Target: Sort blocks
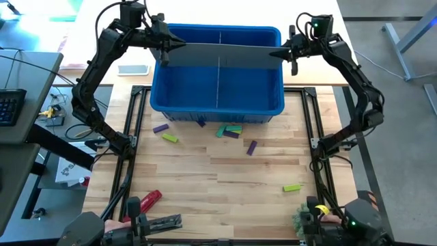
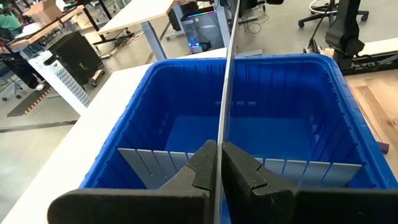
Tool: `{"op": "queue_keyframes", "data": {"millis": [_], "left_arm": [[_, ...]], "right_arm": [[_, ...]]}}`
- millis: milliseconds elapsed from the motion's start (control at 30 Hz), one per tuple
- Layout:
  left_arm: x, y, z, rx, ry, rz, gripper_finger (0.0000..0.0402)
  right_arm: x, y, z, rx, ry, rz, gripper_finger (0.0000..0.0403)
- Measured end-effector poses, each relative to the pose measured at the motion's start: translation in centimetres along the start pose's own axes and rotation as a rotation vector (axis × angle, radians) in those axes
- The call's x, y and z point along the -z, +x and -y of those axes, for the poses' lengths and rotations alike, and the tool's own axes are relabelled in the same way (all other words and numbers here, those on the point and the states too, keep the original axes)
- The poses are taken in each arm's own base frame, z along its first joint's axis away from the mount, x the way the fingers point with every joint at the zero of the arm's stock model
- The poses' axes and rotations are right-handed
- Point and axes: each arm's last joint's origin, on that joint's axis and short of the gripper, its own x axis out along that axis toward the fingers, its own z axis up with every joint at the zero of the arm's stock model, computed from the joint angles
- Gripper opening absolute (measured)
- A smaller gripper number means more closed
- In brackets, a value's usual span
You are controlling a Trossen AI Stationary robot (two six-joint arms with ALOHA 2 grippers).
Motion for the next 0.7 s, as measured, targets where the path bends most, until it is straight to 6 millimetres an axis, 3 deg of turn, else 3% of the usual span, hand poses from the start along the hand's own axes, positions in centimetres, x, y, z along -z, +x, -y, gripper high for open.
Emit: {"op": "queue_keyframes", "data": {"millis": [700], "left_arm": [[0.01, 0.02, 0.01, 0.001, 0.006, -0.001, 0.0000]], "right_arm": [[0.87, -0.19, 0.65, 0.014, 0.015, -0.009, 0.0000]]}}
